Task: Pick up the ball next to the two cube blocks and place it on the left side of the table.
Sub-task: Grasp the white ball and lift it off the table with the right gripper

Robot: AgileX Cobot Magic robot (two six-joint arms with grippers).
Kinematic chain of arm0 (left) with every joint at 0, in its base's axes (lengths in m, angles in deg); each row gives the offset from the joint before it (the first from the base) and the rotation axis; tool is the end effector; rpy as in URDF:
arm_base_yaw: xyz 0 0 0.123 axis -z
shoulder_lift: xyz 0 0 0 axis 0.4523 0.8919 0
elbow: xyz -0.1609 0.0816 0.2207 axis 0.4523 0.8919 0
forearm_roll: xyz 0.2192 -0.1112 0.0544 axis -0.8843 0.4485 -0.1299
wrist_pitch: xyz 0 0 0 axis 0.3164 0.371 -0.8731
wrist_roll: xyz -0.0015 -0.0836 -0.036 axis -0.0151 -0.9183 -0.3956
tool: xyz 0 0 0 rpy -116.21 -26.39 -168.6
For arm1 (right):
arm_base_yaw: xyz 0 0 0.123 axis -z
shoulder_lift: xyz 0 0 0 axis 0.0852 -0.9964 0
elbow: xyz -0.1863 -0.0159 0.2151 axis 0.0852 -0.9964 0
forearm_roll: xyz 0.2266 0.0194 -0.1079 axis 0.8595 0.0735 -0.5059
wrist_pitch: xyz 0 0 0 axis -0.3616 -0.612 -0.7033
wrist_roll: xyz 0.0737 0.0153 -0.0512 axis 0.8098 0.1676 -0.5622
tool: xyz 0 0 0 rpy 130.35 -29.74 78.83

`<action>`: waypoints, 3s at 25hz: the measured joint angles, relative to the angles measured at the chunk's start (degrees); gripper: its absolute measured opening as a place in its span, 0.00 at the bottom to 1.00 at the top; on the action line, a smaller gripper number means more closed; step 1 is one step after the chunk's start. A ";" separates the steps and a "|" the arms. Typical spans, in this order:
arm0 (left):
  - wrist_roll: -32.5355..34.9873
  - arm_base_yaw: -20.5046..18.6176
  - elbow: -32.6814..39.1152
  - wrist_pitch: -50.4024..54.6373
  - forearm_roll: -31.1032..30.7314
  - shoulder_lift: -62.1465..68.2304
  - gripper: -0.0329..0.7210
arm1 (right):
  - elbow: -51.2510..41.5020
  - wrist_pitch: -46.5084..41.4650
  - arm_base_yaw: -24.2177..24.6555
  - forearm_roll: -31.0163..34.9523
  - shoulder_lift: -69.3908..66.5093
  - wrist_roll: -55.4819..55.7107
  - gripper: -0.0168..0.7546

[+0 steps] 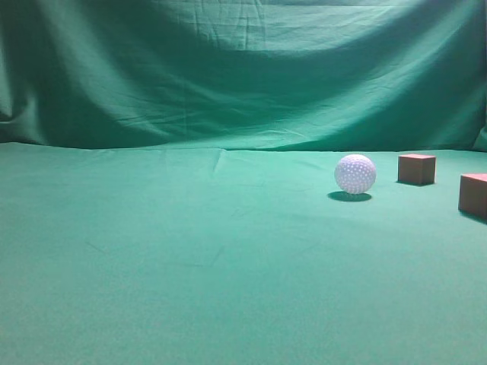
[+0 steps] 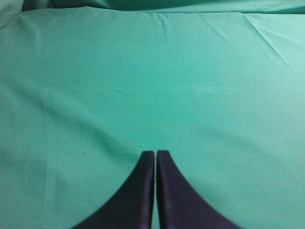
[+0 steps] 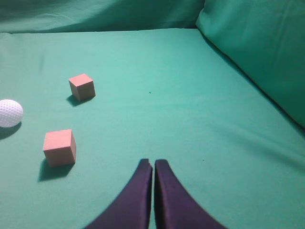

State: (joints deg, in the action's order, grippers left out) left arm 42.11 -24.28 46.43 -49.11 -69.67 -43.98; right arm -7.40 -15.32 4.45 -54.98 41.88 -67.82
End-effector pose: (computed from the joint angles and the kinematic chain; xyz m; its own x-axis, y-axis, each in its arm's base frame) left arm 0.0526 0.0020 0.1761 -0.2648 0.0566 -0.9626 0.0105 0.9984 0.0558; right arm 0.0522 0.0002 0.1698 -0.3111 0.0054 -0.9503 -0.0031 1.0000 0.0067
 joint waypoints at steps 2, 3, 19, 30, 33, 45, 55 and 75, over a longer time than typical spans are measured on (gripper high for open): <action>0.00 0.00 0.00 0.00 0.00 0.00 0.04 | 0.00 0.00 0.00 0.00 0.00 0.00 0.02; 0.00 0.00 0.00 0.00 0.00 0.00 0.04 | 0.00 0.00 0.00 0.00 0.00 0.00 0.02; 0.00 0.00 0.00 0.00 0.00 0.00 0.04 | 0.00 0.00 0.00 0.00 0.00 0.00 0.02; 0.00 0.00 0.00 0.00 0.00 0.00 0.04 | -0.04 17.29 0.00 13.79 0.00 0.00 0.02; 0.00 0.00 0.00 0.00 0.00 0.00 0.04 | 0.08 23.51 -0.61 14.36 0.00 0.22 0.02; 0.00 0.00 0.00 0.00 0.00 0.00 0.04 | 25.24 -6.35 -5.71 13.22 -22.68 -4.69 0.02; 0.00 0.00 0.00 0.00 0.00 0.00 0.04 | 43.77 -23.66 -5.80 14.55 -54.89 -15.24 0.02; 0.00 0.00 0.00 0.00 0.00 0.00 0.04 | 69.22 -20.22 -22.96 16.92 -98.37 -19.82 0.48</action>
State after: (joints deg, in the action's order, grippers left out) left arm 42.11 -24.28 46.43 -49.11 -69.67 -43.98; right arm 61.82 -35.54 -18.51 -38.06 -56.49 -87.65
